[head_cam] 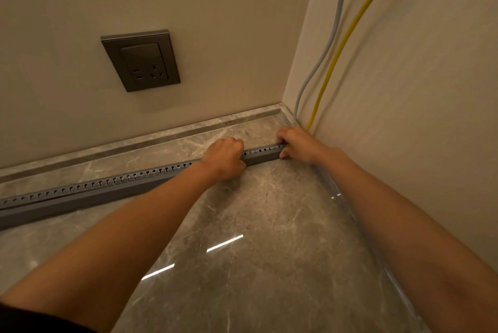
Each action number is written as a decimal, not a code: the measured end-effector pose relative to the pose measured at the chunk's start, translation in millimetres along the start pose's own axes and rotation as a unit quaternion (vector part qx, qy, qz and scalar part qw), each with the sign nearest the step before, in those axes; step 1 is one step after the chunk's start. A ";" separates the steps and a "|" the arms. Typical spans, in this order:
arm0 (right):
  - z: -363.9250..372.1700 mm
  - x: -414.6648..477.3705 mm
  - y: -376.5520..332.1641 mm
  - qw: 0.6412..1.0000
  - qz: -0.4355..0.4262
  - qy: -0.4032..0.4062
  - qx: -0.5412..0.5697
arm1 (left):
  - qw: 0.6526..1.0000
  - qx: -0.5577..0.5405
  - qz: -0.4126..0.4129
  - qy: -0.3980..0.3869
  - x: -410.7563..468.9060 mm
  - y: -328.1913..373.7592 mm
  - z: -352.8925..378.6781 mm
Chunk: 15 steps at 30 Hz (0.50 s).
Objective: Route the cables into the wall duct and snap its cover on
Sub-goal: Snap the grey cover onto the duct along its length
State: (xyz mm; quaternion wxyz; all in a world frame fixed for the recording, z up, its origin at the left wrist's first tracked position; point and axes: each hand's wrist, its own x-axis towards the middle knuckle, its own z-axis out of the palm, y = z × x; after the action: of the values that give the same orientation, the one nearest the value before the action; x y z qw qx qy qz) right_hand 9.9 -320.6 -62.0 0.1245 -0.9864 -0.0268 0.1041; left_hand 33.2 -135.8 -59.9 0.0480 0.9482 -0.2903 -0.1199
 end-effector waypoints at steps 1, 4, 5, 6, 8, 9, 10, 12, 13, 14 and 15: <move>0.4 0.6 0.4 1.000 0.001 0.004 0.007 | 1.000 0.001 0.000 0.003 0.5 1.1 0.8; -0.5 0.9 0.4 1.000 0.000 0.003 0.016 | 1.000 -0.001 -0.003 0.007 0.9 1.4 1.6; -0.4 0.9 1.0 1.000 0.003 0.002 0.017 | 1.000 -0.002 -0.004 0.008 0.9 0.4 1.5; -0.3 -0.3 1.2 1.000 0.006 -0.002 0.014 | 1.000 -0.003 -0.004 0.008 1.0 -0.7 1.4; 1.1 -3.6 1.5 1.000 0.005 -0.011 -0.008 | 1.000 -0.007 -0.004 0.008 0.2 -2.5 1.4; 2.1 -4.7 2.3 1.000 0.000 -0.015 -0.025 | 1.000 -0.009 -0.002 0.008 -0.3 -3.2 1.5; 1.6 -6.5 3.3 0.999 0.001 -0.011 -0.040 | 1.000 -0.010 0.000 0.008 -0.6 -3.8 1.7; -1.7 -9.6 6.4 0.998 0.009 0.018 -0.062 | 1.000 -0.004 0.005 0.006 -2.0 -6.0 1.6; -3.7 -10.5 8.5 0.997 0.005 0.039 -0.070 | 1.000 0.001 0.006 0.004 -3.0 -7.7 1.3; -5.2 -11.2 9.9 0.996 -0.005 0.055 -0.076 | 1.000 0.005 0.004 0.001 -4.3 -9.9 0.5; -6.0 -11.6 10.5 0.995 -0.015 0.062 -0.074 | 1.000 0.007 0.003 -0.002 -5.5 -12.7 -0.5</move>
State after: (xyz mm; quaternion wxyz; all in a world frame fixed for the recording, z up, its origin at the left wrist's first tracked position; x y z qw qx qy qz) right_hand 0.1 -333.1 -56.7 0.0541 -0.9969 -0.0416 0.0385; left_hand 35.7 -122.2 -60.4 0.0408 0.9475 -0.2940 -0.1193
